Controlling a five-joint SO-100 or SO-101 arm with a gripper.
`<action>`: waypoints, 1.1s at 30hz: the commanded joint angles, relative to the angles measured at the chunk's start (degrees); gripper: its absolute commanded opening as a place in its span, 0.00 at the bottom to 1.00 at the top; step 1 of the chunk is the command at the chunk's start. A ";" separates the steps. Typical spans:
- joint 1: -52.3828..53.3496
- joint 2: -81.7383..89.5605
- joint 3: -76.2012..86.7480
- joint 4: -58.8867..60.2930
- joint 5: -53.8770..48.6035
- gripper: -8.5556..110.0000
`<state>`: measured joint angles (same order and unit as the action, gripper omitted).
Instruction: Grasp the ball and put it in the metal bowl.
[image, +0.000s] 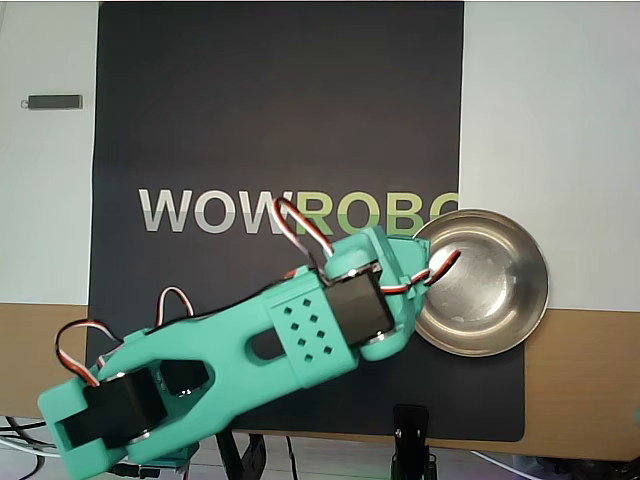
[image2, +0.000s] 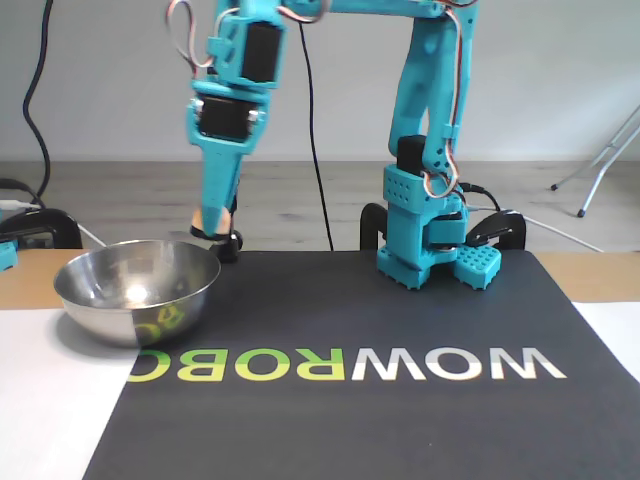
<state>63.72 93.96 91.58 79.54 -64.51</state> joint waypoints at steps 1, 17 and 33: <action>1.05 -1.41 -2.55 -0.62 0.35 0.28; 3.08 -12.92 -16.26 -0.62 19.16 0.28; 4.66 -13.45 -16.26 -0.62 27.77 0.28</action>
<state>67.94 80.16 76.99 79.19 -37.09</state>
